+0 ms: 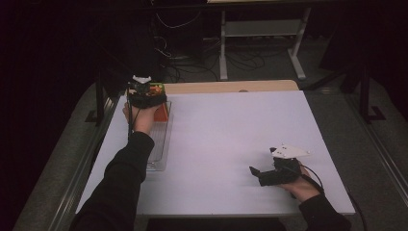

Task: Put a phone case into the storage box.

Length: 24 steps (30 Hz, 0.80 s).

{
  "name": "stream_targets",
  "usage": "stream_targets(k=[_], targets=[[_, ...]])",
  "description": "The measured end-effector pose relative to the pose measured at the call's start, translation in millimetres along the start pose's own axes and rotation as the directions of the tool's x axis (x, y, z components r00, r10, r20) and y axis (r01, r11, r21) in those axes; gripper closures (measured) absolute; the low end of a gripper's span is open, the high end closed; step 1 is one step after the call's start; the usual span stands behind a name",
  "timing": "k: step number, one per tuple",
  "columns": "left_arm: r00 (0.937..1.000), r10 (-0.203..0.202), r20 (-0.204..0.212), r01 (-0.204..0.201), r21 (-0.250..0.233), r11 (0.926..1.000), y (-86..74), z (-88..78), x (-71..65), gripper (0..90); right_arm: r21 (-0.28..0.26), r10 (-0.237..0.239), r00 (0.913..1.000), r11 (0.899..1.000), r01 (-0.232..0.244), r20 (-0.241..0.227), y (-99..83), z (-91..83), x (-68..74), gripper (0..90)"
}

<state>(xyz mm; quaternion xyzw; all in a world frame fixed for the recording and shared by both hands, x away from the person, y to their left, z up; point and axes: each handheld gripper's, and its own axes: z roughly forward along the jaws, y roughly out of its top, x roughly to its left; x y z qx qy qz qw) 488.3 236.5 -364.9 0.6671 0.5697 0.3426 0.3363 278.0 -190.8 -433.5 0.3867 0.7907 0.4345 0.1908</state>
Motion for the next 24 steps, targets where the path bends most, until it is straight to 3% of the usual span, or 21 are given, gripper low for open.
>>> stream_targets(k=[10, 17, 24], targets=[[0.9997, 0.017, -0.019, -0.017, 0.01, 0.9998, -3.1, 6.5, -4.9, 12.6, 0.0, 0.005, 1.0, 1.0, -0.005, 0.001, -0.7, -1.0, -1.4, 0.0], [0.9999, 0.01, 0.007, -0.01, 0.027, 0.9996, -4.6, 8.5, -3.3, 1.7, -0.003, -0.002, 1.0, 1.0, 0.002, 0.0, -0.5, -1.5, -0.8, 0.0], [0.9994, 0.017, 0.029, -0.017, -0.008, 0.9998, -1.0, 2.0, -2.4, 0.0, -0.003, -0.002, 1.0, 1.0, 0.002, 0.001, -0.7, -1.3, 0.1, 0.0]])
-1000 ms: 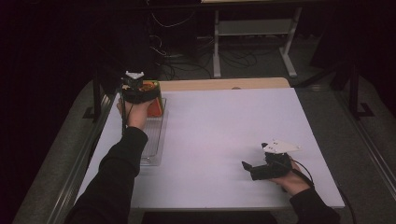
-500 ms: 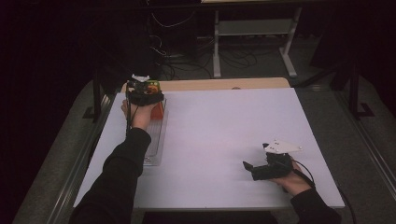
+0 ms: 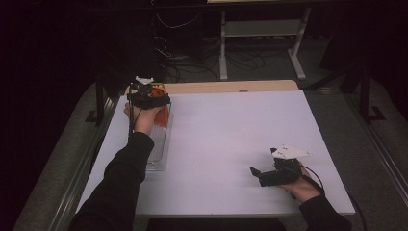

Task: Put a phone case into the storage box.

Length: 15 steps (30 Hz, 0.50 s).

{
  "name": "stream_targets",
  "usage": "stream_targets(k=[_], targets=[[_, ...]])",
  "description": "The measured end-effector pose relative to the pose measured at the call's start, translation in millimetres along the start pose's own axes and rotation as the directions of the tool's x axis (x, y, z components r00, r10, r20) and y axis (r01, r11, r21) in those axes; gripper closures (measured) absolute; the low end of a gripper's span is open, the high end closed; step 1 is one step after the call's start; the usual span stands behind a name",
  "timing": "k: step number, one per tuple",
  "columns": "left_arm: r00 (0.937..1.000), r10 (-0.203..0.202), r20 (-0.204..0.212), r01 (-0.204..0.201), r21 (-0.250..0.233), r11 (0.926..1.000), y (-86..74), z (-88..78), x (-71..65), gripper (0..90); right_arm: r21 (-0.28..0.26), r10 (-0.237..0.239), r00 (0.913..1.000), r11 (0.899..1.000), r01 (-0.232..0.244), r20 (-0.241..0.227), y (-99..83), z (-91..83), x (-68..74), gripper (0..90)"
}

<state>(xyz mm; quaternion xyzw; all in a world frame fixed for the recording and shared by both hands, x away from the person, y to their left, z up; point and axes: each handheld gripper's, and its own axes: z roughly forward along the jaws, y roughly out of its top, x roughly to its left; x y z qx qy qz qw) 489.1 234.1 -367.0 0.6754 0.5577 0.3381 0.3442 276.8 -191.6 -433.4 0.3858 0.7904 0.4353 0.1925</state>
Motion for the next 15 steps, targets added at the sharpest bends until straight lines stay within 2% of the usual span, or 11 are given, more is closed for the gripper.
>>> stream_targets(k=[3, 6, 8, 11, 13, 14, 15], targets=[[0.9997, -0.011, 0.023, 0.011, -0.013, 0.9998, 2.0, -4.5, 0.9, 0.0, 0.0, -0.004, 1.0, 1.0, 0.004, 0.002, -0.2, -0.1, -0.1, 0.0], [0.999, 0.006, 0.044, -0.005, -0.01, 0.9999, 3.3, -9.6, 2.3, 0.0, -0.003, -0.002, 1.0, 1.0, 0.002, 0.002, -0.3, -0.4, -0.2, 0.0], [0.9972, 0.01, 0.075, -0.009, -0.013, 0.9999, 3.7, -12.9, 2.1, 0.0, -0.003, -0.001, 1.0, 1.0, 0.001, 0.002, -0.3, -0.6, -0.2, 0.0], [0.9926, 0.028, 0.118, -0.026, -0.017, 0.9995, 4.1, -19.0, 1.5, 0.0, -0.002, 0.005, 1.0, 1.0, -0.005, 0.001, -0.1, -1.0, 0.2, 0.0], [0.9884, 0.058, 0.14, -0.058, -0.006, 0.9983, 4.2, -23.7, 2.5, 0.0, 0.0, 0.003, 1.0, 1.0, -0.003, 0.002, 0.0, -0.7, 0.1, 0.0], [0.9867, 0.049, 0.155, -0.048, -0.013, 0.9988, 3.8, -25.4, 1.2, 0.0, 0.0, 0.0, 1.0, 1.0, 0.0, 0.001, 0.0, -0.6, 0.0, 0.0], [0.9843, 0.058, 0.167, -0.057, -0.009, 0.9983, 3.4, -27.8, 0.9, 0.0, 0.003, 0.002, 1.0, 1.0, -0.002, 0.001, 0.2, -0.7, 0.3, 0.0]])
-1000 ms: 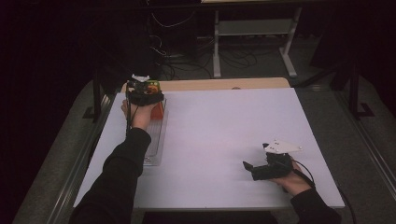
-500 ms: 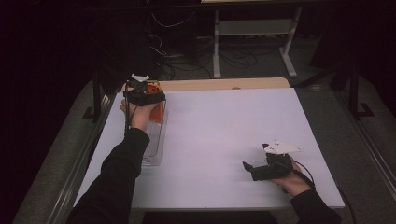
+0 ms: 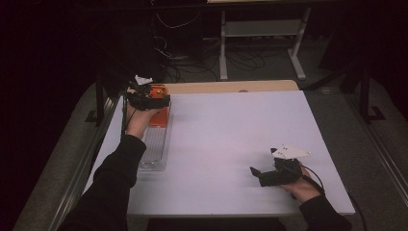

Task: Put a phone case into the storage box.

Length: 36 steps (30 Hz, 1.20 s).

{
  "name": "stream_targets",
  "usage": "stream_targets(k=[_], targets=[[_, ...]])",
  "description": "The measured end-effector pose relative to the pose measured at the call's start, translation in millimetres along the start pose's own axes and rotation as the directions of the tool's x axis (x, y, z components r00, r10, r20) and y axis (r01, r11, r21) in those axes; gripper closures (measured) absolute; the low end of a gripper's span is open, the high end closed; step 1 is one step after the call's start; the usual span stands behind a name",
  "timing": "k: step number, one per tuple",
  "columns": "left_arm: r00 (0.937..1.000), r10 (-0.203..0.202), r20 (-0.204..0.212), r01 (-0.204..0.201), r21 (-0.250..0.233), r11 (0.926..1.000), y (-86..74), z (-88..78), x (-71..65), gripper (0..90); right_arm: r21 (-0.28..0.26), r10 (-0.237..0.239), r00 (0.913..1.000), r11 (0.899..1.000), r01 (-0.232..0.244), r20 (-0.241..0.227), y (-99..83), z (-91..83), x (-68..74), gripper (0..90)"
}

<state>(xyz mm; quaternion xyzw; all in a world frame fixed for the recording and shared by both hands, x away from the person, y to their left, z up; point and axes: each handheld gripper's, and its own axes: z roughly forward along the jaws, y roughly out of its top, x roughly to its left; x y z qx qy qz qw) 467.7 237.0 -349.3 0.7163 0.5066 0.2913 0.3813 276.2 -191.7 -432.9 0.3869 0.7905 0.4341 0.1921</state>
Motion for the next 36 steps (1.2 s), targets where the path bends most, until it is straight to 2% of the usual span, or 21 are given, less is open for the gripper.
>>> stream_targets(k=[4, 6, 8, 10, 14, 17, 18, 20, 22, 23, 24, 25, 26, 28, 31, 33, 34, 35, 36], targets=[[0.9966, 0.032, 0.076, -0.032, 0.002, 0.9995, -2.7, -10.0, -5.5, 0.0, 0.001, 0.0, 1.0, 1.0, 0.0, -0.001, 0.3, 0.1, 0.6, 0.0], [0.9909, 0.05, 0.125, -0.051, 0.007, 0.9987, -4.0, -14.6, -8.7, 0.0, 0.0, -0.003, 1.0, 1.0, 0.003, -0.001, 0.1, 0.5, 0.4, 0.0], [0.9823, 0.074, 0.172, -0.076, 0.004, 0.9971, -5.3, -19.8, -11.8, 0.0, 0.001, -0.001, 1.0, 1.0, 0.001, -0.001, 0.2, 0.2, 0.5, 0.0], [0.9701, 0.095, 0.223, -0.097, -0.002, 0.9953, -7.0, -26.1, -15.2, 0.0, -0.001, -0.001, 1.0, 1.0, 0.001, -0.001, 0.2, 0.4, 0.3, 0.0], [0.9496, 0.125, 0.287, -0.121, -0.032, 0.9921, -11.6, -38.4, -21.8, 0.0, 0.001, 0.008, 1.0, 1.0, -0.008, -0.003, 0.5, -0.2, 1.0, 0.0], [0.9269, 0.144, 0.347, -0.133, -0.055, 0.9896, -18.1, -49.8, -29.2, 0.0, 0.003, 0.005, 1.0, 1.0, -0.005, -0.005, 0.4, -0.1, 1.2, 0.0], [0.9189, 0.164, 0.359, -0.156, -0.053, 0.9864, -19.5, -52.8, -29.7, 0.0, 0.003, 0.003, 1.0, 1.0, -0.003, -0.007, 0.4, -0.1, 1.4, 0.0], [0.9039, 0.182, 0.387, -0.171, -0.062, 0.9832, -25.7, -60.5, -34.2, 0.0, 0.003, 0.001, 0.9999, 1.0, -0.001, -0.011, 0.5, -0.2, 1.9, 0.0], [0.8945, 0.187, 0.406, -0.175, -0.067, 0.9824, -30.9, -65.8, -36.8, 0.0, 0.005, -0.008, 0.9999, 1.0, 0.008, -0.013, 1.3, -1.4, 2.1, 0.0], [0.8846, 0.203, 0.42, -0.19, -0.074, 0.9791, -34.8, -70.2, -37.7, 0.0, -0.002, -0.015, 0.9997, 1.0, 0.015, -0.017, 1.9, -1.9, 1.7, 0.0], [0.8825, 0.199, 0.426, -0.184, -0.077, 0.98, -37.7, -72.3, -38.9, 0.0, -0.003, -0.006, 0.9995, 1.0, 0.006, -0.03, 2.9, -3.3, 2.9, 0.0], [0.879, 0.199, 0.433, -0.185, -0.075, 0.9798, -39.8, -74.5, -39.6, 0.0, -0.008, -0.018, 0.9994, 1.0, 0.017, -0.031, 3.8, -3.7, 2.6, 0.0], [0.8723, 0.211, 0.441, -0.197, -0.08, 0.9772, -43.7, -77.8, -40.3, 0.0, 0.001, -0.009, 0.9994, 1.0, 0.009, -0.034, 4.2, -4.6, 3.7, 0.0], [0.865, 0.216, 0.453, -0.201, -0.081, 0.9763, -49.8, -81.5, -41.5, 0.0, -0.003, -0.016, 0.9987, 1.0, 0.016, -0.049, 5.6, -5.9, 3.7, 0.0], [0.8488, 0.228, 0.477, -0.221, -0.071, 0.9726, -61.1, -86.9, -41.0, 0.0, -0.001, -0.017, 0.9975, 1.0, 0.017, -0.069, 6.8, -7.1, 5.0, 0.0], [0.8439, 0.225, 0.487, -0.217, -0.073, 0.9733, -66.0, -88.3, -41.5, 0.0, -0.001, -0.021, 0.9967, 1.0, 0.021, -0.078, 7.3, -7.4, 5.5, 0.0], [0.8398, 0.232, 0.491, -0.226, -0.073, 0.9713, -68.6, -89.6, -41.7, 0.0, 0.003, -0.014, 0.9962, 1.0, 0.014, -0.086, 7.4, -7.6, 6.4, 0.0], [0.8327, 0.244, 0.497, -0.239, -0.074, 0.9682, -71.6, -91.1, -42.1, 0.0, -0.004, -0.029, 0.9957, 1.0, 0.029, -0.088, 8.0, -7.7, 5.8, 0.0], [0.83, 0.247, 0.5, -0.242, -0.076, 0.9674, -73.6, -91.9, -42.7, 0.0, 0.001, -0.022, 0.9951, 1.0, 0.022, -0.096, 8.5, -8.4, 6.7, 0.0]])
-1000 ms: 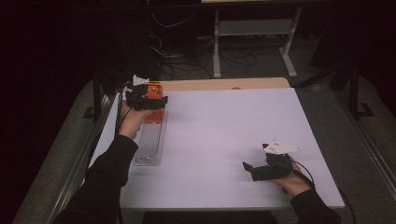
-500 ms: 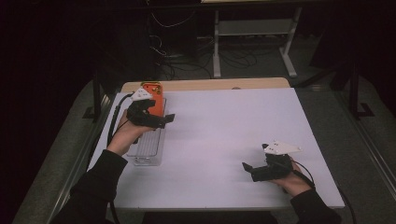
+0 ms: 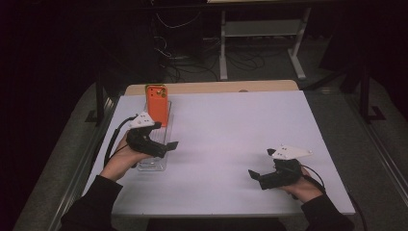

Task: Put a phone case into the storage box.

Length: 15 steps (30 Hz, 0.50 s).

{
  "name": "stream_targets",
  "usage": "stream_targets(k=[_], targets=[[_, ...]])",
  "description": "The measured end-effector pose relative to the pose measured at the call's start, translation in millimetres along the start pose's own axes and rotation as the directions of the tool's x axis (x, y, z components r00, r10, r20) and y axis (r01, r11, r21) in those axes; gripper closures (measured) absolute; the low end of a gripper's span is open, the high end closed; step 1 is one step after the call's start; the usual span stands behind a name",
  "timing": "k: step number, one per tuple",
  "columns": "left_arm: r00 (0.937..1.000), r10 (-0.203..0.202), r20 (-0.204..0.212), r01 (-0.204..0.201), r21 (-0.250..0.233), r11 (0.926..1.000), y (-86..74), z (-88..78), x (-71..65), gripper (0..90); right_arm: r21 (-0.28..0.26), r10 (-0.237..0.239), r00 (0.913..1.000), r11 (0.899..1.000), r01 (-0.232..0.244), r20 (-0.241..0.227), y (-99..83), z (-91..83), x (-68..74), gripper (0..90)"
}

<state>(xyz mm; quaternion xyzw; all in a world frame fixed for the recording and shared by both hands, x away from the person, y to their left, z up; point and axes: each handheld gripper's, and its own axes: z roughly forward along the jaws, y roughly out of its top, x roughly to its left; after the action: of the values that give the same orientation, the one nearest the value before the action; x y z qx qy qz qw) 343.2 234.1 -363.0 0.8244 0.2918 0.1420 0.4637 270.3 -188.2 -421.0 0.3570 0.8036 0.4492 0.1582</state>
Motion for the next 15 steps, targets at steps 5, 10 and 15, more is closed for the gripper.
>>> stream_targets(k=[5, 10, 15], targets=[[0.9998, 0.017, 0.007, -0.017, 0.019, 0.9997, -13.0, -2.8, -8.4, 0.0, -0.021, -0.016, 0.9998, 1.0, 0.016, -0.007, 2.8, -2.1, -0.1, 0.0], [0.9996, 0.016, 0.025, -0.016, 0.016, 0.9997, -26.8, -6.8, -13.3, 0.0, -0.031, -0.01, 0.9998, 0.999, 0.01, -0.016, 5.2, -6.4, -1.1, 0.0], [0.9991, 0.021, 0.037, -0.021, 0.018, 0.9996, -38.5, -8.8, -15.8, 0.0, -0.055, -0.021, 0.9997, 0.998, 0.02, -0.015, 7.7, -9.7, -3.3, 0.0]])
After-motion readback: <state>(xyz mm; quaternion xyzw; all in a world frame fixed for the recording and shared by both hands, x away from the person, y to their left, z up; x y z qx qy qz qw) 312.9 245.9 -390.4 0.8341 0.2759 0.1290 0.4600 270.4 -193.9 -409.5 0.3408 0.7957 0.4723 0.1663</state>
